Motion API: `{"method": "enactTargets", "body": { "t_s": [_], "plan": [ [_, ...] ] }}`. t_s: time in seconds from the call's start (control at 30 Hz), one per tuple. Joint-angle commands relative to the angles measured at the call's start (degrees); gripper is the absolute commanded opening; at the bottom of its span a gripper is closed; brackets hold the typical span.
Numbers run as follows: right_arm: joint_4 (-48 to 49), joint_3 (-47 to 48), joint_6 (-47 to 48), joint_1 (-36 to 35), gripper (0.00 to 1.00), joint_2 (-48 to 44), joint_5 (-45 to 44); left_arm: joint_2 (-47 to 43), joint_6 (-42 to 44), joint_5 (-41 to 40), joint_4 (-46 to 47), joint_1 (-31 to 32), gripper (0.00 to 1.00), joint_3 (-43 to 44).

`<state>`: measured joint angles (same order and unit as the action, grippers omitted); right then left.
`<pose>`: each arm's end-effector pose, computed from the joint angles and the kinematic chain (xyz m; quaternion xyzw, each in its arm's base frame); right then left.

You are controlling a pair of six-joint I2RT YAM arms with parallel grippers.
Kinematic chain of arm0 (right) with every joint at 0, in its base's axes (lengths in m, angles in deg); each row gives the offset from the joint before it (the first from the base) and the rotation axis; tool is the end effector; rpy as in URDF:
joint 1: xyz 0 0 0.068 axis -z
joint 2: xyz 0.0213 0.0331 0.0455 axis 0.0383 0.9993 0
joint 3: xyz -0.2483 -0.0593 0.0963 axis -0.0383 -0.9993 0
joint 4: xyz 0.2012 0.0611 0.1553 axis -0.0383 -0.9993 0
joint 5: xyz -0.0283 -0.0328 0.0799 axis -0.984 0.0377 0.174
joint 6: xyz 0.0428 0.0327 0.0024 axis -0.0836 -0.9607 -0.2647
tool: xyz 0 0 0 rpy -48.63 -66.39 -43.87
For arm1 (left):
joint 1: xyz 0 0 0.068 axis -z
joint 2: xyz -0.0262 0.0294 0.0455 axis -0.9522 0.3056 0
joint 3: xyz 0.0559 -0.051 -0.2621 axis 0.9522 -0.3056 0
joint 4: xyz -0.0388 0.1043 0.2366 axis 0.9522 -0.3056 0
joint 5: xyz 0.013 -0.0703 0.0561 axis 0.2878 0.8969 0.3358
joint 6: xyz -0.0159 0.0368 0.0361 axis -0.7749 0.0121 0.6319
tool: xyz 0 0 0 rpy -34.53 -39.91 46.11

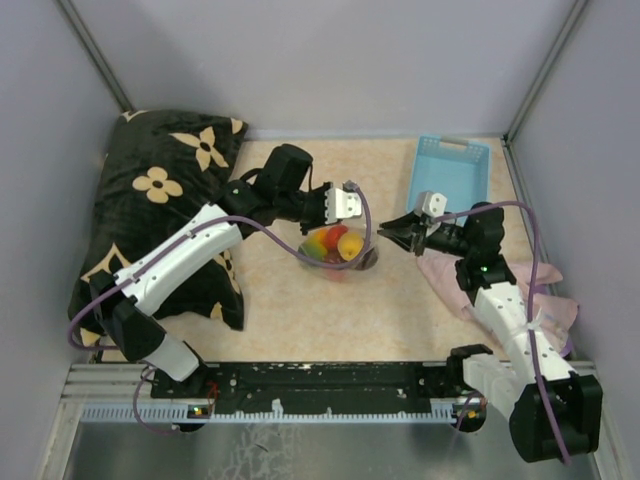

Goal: Place the food in the zip-top bag and seal the zipper
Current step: Zip the zipper food storage bag at the center of the board.

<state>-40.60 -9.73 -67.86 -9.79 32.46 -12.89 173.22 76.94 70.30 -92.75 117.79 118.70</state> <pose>0.2007 0.0584 0.3039 -0.4647 0.5438 0.3347 0.6134 0.2341 -0.2582 0.3783 0.6944 0.5478 -0.1702 0.4344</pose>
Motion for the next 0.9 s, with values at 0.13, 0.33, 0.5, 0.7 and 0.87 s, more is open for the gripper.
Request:
{"method": "enactTargets", "body": {
  "t_s": [0.13,0.33,0.5,0.7,0.87],
  "plan": [
    [-4.70,5.42,5.28,-6.31,0.26,-0.50,-3.76,-1.79,-1.82,6.61,-0.31,-0.54,0.00,1.17],
    [-5.09,7.69,4.64,-7.25,0.33,1.85,-3.84,-1.70,-2.23,8.54,-0.45,-0.25,0.00,1.24],
    [-5.83,8.33,4.89,-7.35,0.30,3.84,-4.13,-1.90,-2.17,8.62,-0.37,-0.23,0.00,0.93],
    [-9.98,8.95,7.68,-7.27,0.00,4.07,-5.51,-2.53,-2.17,6.93,-0.58,-0.23,0.00,-0.40],
    [-9.96,8.00,7.39,-6.23,0.00,2.30,-8.47,-4.17,-3.13,3.77,-0.49,-0.43,0.00,-3.32]
  ]
}}
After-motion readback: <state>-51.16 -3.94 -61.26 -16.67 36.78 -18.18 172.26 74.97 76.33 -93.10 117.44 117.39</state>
